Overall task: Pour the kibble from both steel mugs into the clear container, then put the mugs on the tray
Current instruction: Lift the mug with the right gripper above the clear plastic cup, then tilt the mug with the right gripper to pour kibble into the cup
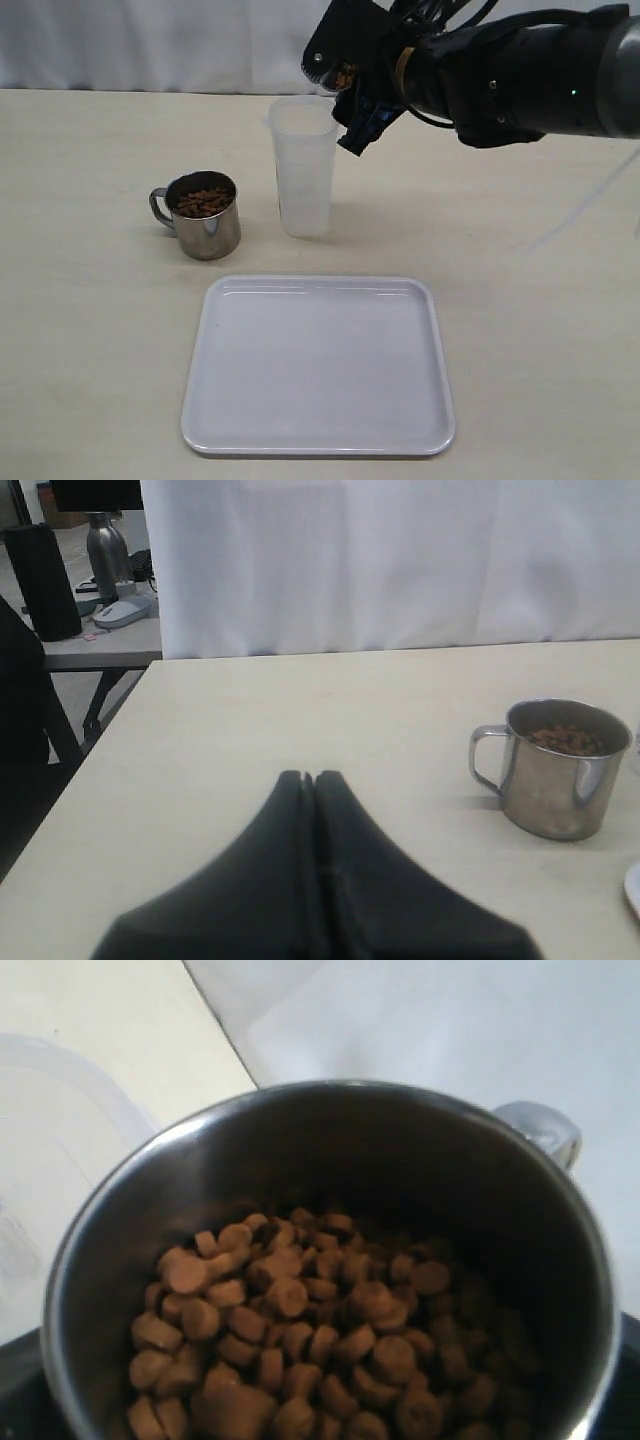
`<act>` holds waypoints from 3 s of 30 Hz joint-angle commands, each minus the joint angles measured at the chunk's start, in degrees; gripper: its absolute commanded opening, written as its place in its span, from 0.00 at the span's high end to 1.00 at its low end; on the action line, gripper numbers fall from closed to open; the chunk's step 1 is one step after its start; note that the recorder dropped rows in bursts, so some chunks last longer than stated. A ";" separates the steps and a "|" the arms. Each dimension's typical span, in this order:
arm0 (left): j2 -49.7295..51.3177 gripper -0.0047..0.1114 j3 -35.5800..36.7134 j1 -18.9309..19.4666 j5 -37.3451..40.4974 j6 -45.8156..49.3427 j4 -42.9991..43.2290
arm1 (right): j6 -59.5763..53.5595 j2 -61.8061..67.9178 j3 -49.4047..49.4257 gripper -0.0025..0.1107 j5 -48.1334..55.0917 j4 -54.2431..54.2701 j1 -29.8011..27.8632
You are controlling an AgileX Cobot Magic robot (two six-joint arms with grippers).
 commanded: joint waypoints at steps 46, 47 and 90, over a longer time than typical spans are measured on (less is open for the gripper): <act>-0.08 0.96 0.12 -0.10 -0.34 -0.32 0.13 | -25.03 2.65 -4.70 0.94 -1.39 -0.61 0.15; -0.08 0.96 0.12 -0.10 -0.34 -0.32 0.13 | -25.22 2.65 -4.70 0.94 -1.63 -0.61 0.15; -0.08 0.96 0.12 -0.10 -0.45 -0.32 0.13 | -38.32 5.42 -7.94 0.94 -0.29 -0.61 0.15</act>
